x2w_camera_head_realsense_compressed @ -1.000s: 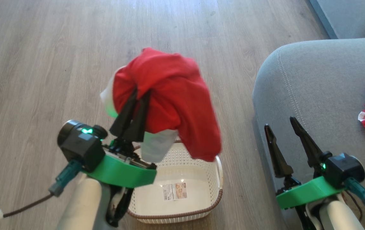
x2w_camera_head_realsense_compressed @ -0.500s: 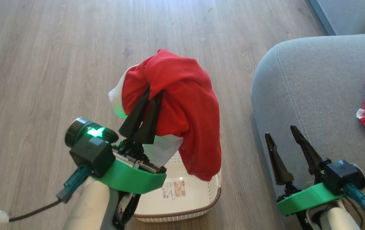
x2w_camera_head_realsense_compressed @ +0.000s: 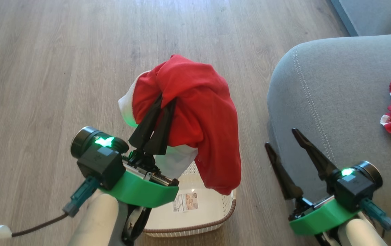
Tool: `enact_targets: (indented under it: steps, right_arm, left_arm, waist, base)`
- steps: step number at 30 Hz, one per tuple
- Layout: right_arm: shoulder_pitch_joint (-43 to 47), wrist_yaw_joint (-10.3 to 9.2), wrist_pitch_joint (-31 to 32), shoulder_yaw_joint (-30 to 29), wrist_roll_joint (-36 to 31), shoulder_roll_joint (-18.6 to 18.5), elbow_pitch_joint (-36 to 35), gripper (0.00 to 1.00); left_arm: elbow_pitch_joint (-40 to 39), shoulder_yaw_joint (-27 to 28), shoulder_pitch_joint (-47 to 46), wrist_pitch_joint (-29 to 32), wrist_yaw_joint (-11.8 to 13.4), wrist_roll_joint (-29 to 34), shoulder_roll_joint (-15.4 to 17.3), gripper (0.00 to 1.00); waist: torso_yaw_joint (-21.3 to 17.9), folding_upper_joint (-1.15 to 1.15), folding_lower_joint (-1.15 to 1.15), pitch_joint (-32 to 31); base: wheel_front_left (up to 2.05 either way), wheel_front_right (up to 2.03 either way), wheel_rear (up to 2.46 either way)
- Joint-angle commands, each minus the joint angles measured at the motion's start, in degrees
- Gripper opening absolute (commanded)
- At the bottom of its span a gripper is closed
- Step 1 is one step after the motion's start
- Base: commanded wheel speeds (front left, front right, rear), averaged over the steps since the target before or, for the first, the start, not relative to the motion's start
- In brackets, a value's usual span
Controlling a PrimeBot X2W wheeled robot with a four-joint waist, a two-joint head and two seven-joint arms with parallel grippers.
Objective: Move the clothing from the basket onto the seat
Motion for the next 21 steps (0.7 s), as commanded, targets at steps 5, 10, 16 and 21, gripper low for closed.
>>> enact_targets:
  steps: [5, 10, 16, 21]
  right_arm:
    - [-1.8, -0.01, -0.3, 5.8, 1.0, -4.9, -6.8, 1.0]
    - [-0.5, -0.01, -0.3, 7.3, 2.2, -6.1, -9.6, 1.0]
    - [-0.1, -0.01, -0.3, 7.5, 2.4, -4.9, -10.1, 1.0]
    - [-0.5, -0.01, -0.3, 9.1, 2.4, -4.9, -9.8, 1.0]
  left_arm:
    - [-1.6, 2.4, -2.5, -0.5, -0.4, 0.6, 0.4, 0.0]
    - [-1.5, 2.6, -2.4, -0.5, -0.4, 0.8, 0.4, 0.0]
    - [-1.6, 2.6, -2.5, -0.5, -0.4, 0.7, 0.4, 0.0]
    - [-1.8, 1.6, -2.9, -0.5, -0.4, 0.2, 0.4, 0.0]
  waist:
    - [-0.1, 0.0, 0.0, 0.3]
    - [-0.2, 0.0, 0.0, 0.6]
    - [-0.4, 0.0, 0.0, 0.9]
    - [-0.2, 0.0, 0.0, 0.9]
  base:
    - [0.0, 0.0, 0.0]
    - [0.0, 0.0, 0.0]
    - [0.0, 0.0, 0.0]
    - [0.0, 0.0, 0.0]
